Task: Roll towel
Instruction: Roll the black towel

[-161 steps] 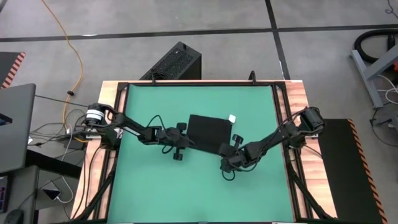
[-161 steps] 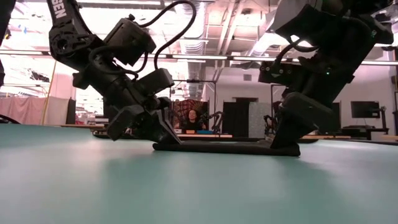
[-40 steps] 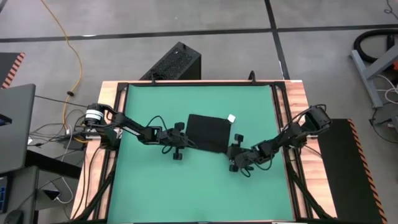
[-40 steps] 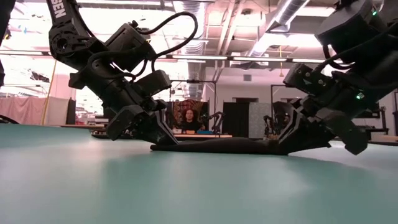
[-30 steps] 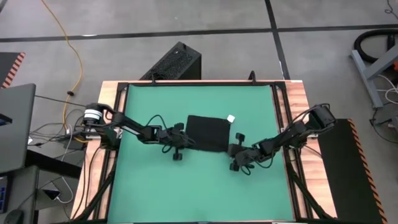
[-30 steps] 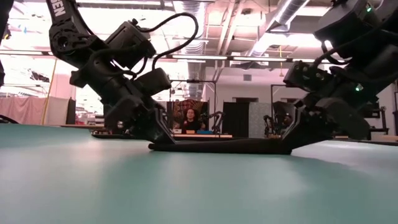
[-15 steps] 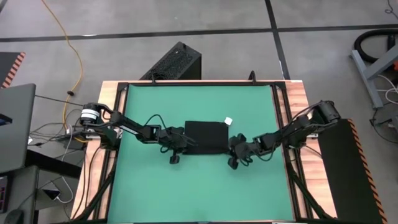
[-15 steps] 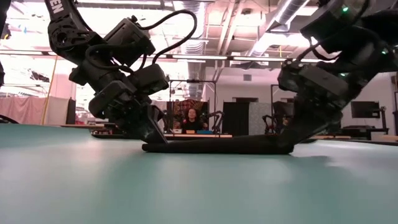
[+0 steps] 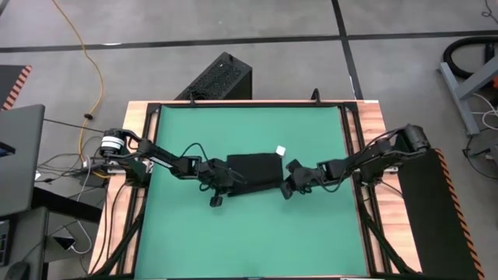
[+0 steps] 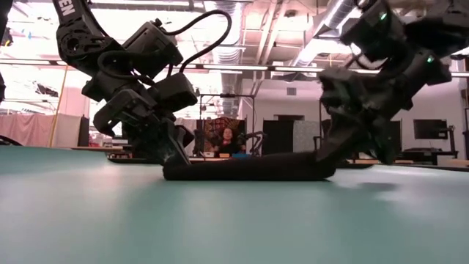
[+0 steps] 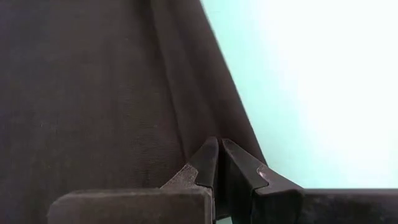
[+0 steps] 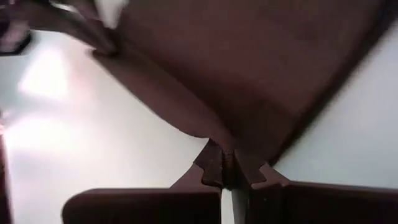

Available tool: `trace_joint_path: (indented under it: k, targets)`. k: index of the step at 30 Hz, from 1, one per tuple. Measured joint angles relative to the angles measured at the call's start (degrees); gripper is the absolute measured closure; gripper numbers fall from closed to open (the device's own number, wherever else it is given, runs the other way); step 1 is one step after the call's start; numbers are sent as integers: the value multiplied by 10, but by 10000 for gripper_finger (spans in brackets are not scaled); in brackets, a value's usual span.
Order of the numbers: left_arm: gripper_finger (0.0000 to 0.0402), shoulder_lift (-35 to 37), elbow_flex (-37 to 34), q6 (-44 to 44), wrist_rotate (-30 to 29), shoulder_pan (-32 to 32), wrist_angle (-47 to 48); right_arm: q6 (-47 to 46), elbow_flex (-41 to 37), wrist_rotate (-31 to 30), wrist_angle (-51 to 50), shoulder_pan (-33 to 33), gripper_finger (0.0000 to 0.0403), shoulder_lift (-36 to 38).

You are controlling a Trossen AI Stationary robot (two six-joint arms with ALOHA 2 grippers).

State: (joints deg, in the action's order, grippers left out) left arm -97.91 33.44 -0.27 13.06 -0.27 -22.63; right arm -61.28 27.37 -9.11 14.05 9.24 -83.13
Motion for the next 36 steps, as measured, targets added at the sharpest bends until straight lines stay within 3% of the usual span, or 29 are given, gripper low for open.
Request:
trace_joint_path:
  k: [11, 16, 25, 29, 36]
  targets:
    - [395, 4, 0, -18, 70, 0, 14, -43, 21, 38, -3, -26, 386, -76]
    - [395, 61, -1, -30, 77, -1, 79, -34, 33, 45, -3, -26, 386, -78]
    - [400, 201, 0, 4, -46, -41, 141, -33, 34, 47, -5, -27, 386, -79]
    - [401, 191, 0, 83, -143, -104, 142, -35, 34, 60, -4, -31, 386, -79]
    - [402, 157, 15, 196, -230, -187, 120, -34, 34, 77, -3, -41, 386, -79]
